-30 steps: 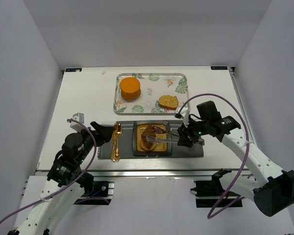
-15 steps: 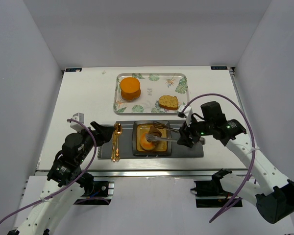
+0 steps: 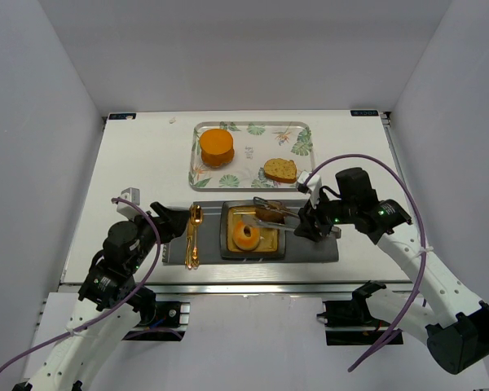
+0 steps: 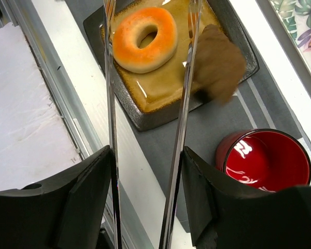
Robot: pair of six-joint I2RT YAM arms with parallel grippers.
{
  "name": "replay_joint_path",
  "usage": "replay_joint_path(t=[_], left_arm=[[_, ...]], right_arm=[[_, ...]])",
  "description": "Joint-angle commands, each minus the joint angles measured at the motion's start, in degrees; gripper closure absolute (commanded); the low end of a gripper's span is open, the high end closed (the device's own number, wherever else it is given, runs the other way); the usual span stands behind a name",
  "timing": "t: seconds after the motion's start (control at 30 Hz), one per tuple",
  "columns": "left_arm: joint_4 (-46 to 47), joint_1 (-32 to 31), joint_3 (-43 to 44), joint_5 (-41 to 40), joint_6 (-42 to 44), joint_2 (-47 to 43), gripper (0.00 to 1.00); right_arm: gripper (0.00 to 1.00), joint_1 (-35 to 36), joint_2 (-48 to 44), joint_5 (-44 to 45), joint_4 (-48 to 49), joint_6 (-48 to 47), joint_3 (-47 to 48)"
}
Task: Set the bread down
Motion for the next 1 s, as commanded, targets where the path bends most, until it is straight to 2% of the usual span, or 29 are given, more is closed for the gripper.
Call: replay_joint_path(t=[0.0, 0.33, 0.53, 0.73, 0.97], left_arm=[[-0.04, 0.29, -0.23, 0.05, -0.06, -0.28, 0.23], [-0.31, 0.29, -0.14, -0.13, -0.14, -0.63, 0.23], [-0.4, 0.29, -0.22, -0.13, -0.14, -0.72, 0.23], [0.04, 0.29, -0.14, 0.14, 0.03, -0.28, 0.23], [-0.66, 0.29, 0.04, -0.48, -0.06, -1.16, 0.23]], right_arm=[[0.41, 0.25, -0.62, 0.45, 2.18, 0.69, 1.67], [0.42, 0.25, -0.79, 2.03, 3.23, 1.83, 1.41], [0.46, -0.45, 0.52, 6.68, 9.29, 5.6, 2.28], [0.48, -3.53, 9.21, 13.98, 17.2, 1.84, 5.09], [0.49, -6.34, 23.54, 19.25, 20.1, -10.09, 11.07]])
